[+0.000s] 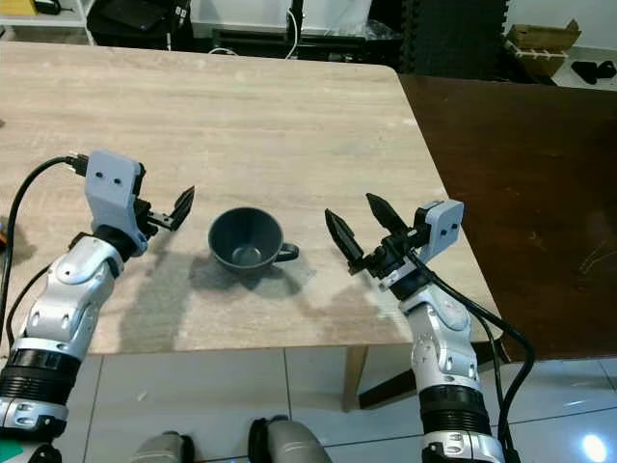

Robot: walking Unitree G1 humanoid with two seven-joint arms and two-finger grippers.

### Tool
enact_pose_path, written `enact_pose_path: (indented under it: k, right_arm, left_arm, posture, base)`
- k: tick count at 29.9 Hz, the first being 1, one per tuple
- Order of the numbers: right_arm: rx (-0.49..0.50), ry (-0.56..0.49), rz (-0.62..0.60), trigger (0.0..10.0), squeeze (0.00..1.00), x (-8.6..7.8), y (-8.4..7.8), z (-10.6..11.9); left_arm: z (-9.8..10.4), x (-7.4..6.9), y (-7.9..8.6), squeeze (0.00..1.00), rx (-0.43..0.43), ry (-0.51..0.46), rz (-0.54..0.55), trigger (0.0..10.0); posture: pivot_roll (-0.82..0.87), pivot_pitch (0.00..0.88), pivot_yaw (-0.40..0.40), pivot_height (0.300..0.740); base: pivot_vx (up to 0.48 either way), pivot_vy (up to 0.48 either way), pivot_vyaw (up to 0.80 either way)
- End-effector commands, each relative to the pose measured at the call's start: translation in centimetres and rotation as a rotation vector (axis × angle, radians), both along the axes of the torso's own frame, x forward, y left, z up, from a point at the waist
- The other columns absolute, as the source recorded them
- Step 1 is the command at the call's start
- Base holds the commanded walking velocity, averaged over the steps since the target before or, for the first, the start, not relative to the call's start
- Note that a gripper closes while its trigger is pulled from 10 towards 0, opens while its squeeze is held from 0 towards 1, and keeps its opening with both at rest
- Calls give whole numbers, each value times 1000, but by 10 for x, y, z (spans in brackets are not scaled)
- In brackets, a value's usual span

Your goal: Setting the table

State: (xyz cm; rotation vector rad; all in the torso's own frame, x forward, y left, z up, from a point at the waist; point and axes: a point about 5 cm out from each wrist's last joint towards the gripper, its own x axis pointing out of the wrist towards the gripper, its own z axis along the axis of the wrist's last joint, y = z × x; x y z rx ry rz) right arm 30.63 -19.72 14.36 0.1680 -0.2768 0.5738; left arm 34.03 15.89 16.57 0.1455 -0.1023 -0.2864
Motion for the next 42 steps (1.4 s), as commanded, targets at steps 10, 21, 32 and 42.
enact_pose_path:
  k: [10,21,32,42]
  right_arm:
    - [22,18,-6,10000,0,-5,3,-5]
    - [-59,68,-26,10000,0,17,7,-7]
    - [-162,121,49,10000,0,42,32,-5]
    - [-189,113,131,10000,0,47,49,-3]
  left_arm:
    - [-13,-4,-6,0,-24,33,-6,10000]
    - [-16,-5,-6,0,-21,46,-17,10000]
    - [-16,-5,-4,0,-20,39,-2,10000]
    - [-17,-6,-6,0,-20,39,-6,10000]
  posture:
    - [93,75,-21,740]
    - [90,79,-24,740]
    - [91,76,-42,740]
    - [85,78,-42,740]
  base:
    - [0,0,0]
    - [0,0,0]
    - [0,0,0]
    - [0,0,0]
